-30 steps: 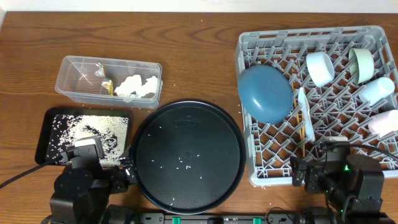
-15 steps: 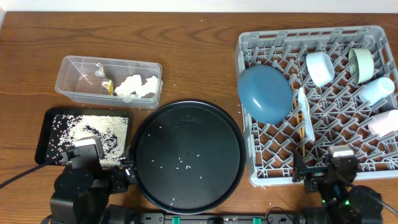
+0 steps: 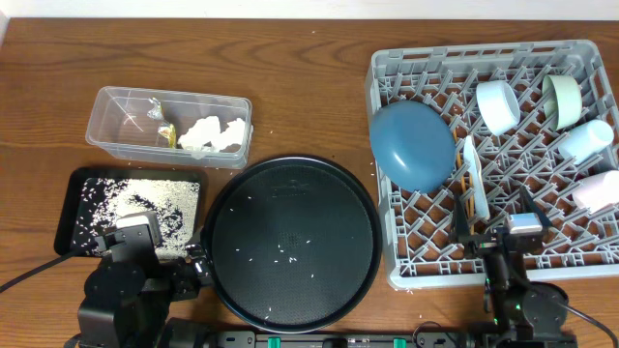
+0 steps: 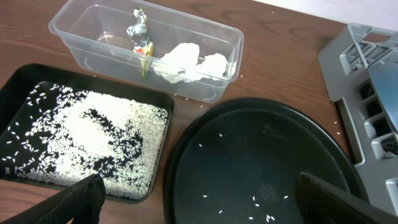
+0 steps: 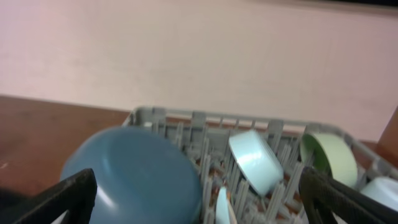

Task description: Sort waste into correct bins and load items into the dishwasher rack

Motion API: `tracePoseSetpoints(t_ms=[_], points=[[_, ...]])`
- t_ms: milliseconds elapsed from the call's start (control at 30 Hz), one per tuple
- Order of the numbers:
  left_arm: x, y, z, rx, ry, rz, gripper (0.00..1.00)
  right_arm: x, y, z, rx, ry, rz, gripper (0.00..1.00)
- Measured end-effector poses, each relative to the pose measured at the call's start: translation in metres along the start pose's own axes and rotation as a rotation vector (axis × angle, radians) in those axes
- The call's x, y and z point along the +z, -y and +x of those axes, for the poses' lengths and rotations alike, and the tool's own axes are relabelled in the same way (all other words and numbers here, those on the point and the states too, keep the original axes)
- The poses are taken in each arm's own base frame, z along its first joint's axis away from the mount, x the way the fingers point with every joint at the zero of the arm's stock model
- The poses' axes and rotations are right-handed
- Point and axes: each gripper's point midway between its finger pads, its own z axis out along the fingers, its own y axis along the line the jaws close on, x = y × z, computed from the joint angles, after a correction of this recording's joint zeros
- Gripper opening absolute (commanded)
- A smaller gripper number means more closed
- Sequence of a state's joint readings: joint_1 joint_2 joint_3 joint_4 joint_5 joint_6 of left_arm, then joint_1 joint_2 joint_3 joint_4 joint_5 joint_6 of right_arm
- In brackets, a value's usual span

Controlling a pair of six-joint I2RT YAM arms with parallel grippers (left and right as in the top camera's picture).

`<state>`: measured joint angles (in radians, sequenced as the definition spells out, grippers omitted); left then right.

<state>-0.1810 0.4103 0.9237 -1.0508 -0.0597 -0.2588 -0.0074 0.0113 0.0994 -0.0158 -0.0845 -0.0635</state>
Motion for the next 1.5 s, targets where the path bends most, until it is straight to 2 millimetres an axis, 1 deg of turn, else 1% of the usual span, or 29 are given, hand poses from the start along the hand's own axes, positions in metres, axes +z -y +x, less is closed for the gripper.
tracePoseSetpoints(t_ms=[100, 233, 267, 300, 1500], points=[[0.0, 0.0, 0.0, 0.0, 0.0, 0.0, 0.98, 0.003, 0.002, 0.012, -0.005, 0.014, 0.015, 0.99], [0.0, 0.0, 0.0, 0.0, 0.0, 0.0, 0.98, 0.003, 0.0, 0.048, -0.01, -0.107, 0.011, 0.99], [0.0, 0.0, 0.0, 0.0, 0.0, 0.0, 0.98, 0.003, 0.0, 0.056, -0.009, -0.136, 0.009, 0.99], [0.0, 0.0, 0.0, 0.0, 0.0, 0.0, 0.98, 0.002, 0.0, 0.058, -0.011, -0.146, 0.009, 0.99], [0.0, 0.0, 0.0, 0.0, 0.0, 0.0, 0.98, 0.002, 0.0, 0.058, -0.014, -0.144, 0.012, 0.99]])
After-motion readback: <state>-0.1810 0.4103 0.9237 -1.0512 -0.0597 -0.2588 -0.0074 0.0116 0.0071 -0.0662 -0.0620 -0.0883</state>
